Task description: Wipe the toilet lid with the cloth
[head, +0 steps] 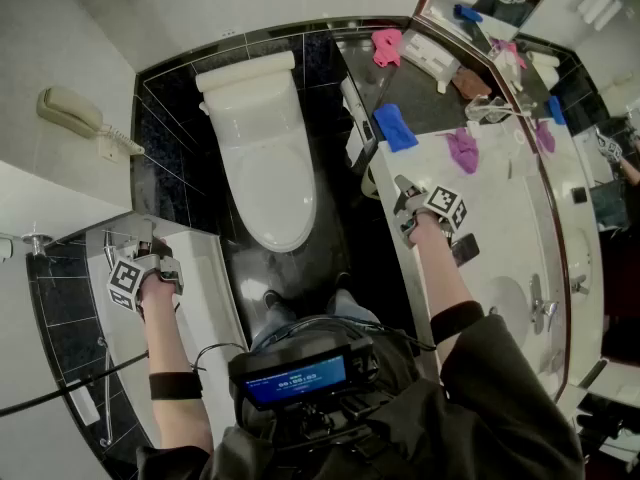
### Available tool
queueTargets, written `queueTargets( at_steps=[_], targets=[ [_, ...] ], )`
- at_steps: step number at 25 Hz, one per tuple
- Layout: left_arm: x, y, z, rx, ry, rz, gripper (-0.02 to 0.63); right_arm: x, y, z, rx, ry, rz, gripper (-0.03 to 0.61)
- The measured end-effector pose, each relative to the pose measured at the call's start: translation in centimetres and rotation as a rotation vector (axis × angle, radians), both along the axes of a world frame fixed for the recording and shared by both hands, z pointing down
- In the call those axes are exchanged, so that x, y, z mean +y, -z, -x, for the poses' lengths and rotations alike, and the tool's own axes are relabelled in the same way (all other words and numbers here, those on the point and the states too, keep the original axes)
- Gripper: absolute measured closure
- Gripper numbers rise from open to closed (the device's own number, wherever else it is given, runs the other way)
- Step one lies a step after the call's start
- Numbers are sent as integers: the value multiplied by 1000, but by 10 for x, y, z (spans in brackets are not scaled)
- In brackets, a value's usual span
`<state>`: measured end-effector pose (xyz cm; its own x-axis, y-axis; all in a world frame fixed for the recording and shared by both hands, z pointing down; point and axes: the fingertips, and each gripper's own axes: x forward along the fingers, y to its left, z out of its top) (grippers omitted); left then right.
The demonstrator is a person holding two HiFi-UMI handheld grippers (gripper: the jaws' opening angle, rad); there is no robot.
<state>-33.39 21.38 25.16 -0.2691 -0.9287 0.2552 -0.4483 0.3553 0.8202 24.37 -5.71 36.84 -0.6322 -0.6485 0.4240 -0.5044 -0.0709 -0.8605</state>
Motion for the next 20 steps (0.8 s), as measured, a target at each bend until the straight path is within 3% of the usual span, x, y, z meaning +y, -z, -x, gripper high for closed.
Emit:
queueTargets(
  at_steps=[3,7,15,20],
  targets=[
    [-16,22,-9,-89,-56,2,614,-1,24,16,84,93,-76,563],
    [-34,50,-24,-193,-120,-6,614,-3,58,45,97,163,-163,563],
    [-69,88,-74,-561,-323,97,614,7,121,105,176,323,-358,563],
    [-83,92,-108,-794,-442,191,614,22,150,138,351,445,-528,563]
  ],
)
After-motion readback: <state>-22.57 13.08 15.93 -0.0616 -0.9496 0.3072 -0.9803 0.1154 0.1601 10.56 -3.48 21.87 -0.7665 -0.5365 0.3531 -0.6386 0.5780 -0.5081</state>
